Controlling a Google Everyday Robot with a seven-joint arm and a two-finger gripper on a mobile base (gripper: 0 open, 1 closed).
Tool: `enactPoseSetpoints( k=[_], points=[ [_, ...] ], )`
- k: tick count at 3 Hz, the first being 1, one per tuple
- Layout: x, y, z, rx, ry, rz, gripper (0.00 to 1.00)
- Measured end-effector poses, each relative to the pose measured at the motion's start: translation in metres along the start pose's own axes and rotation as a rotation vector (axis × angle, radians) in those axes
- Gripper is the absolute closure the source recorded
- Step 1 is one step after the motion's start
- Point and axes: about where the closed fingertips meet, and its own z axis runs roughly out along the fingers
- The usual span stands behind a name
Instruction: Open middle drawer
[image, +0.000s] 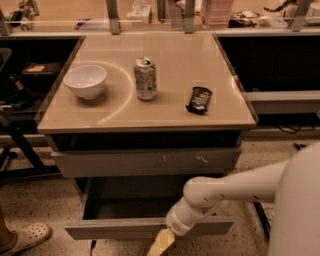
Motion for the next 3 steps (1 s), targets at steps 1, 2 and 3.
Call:
enactPoseSetpoints(
  k=[1,2,3],
  points=[
    [-0.001,-0.001,0.000,0.000,0.000,0.000,0.00],
    [0.025,0.024,-0.007,-0.026,0.016,0.060,0.00],
    [0.023,0.022,-0.007,-0.026,0.016,0.060,0.00]
  ],
)
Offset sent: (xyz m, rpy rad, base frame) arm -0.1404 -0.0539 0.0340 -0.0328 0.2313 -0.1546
